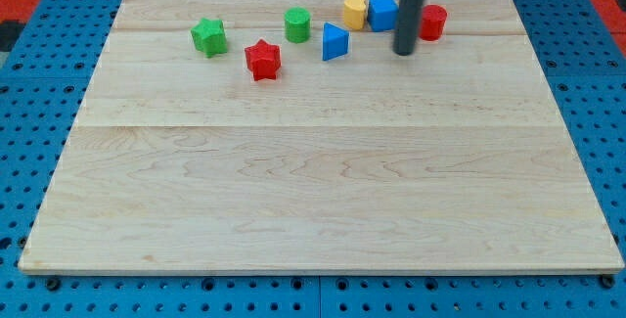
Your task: Push red circle diagonal to the blue triangle
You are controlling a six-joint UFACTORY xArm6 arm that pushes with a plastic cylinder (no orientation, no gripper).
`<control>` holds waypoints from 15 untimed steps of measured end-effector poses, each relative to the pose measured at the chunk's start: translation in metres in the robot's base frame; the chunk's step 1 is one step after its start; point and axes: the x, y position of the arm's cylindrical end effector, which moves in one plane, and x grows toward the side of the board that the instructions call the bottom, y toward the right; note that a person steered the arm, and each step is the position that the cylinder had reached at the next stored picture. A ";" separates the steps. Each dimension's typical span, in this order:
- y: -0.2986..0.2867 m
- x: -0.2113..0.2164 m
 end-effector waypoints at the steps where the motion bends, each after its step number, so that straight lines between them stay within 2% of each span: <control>1: 0.067 -0.029; 2: 0.060 -0.099; 3: 0.024 -0.115; 5: 0.008 -0.039; 6: 0.012 -0.020; 7: 0.007 -0.008; 8: 0.045 0.004; 9: 0.014 0.027; 10: -0.043 0.036; 11: -0.054 0.037; 12: -0.025 0.036; 14: 0.078 -0.037; 15: 0.064 -0.077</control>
